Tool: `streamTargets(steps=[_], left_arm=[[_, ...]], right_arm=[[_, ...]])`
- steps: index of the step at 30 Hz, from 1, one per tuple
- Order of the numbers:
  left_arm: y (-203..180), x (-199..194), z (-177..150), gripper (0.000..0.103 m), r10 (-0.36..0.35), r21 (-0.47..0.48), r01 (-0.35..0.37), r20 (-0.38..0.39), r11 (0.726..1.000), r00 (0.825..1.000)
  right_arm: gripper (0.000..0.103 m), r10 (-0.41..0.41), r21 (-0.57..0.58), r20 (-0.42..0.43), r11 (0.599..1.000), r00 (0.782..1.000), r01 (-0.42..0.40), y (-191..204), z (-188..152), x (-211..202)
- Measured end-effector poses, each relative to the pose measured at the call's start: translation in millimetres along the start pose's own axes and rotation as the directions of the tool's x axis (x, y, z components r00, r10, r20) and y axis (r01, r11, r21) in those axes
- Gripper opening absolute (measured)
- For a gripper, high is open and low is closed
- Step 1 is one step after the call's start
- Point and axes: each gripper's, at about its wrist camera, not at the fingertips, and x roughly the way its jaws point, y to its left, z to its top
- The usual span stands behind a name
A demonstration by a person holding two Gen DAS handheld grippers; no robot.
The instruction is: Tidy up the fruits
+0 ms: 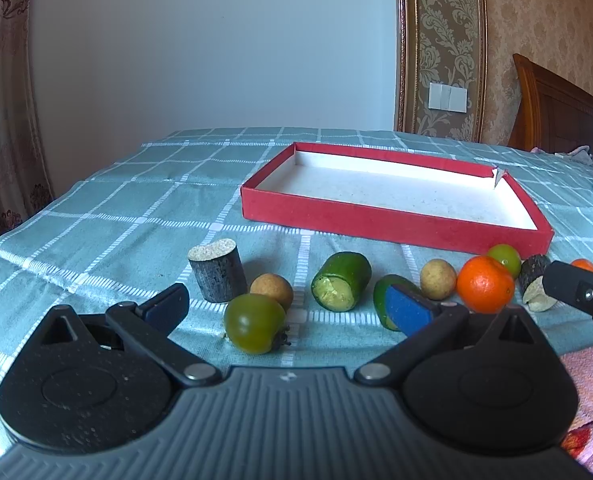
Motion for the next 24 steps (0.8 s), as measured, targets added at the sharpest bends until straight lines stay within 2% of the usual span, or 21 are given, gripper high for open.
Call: streamTargets(steps=[24], left_arm=[[1.0, 1.2, -2.4, 0.103, -0.013, -0.011, 0.013, -0.009, 1.000, 1.000]], right_arm=[[0.103, 0.003, -0.011, 0.002, 1.000, 1.000, -0.003, 0.7, -1.1, -1.3]])
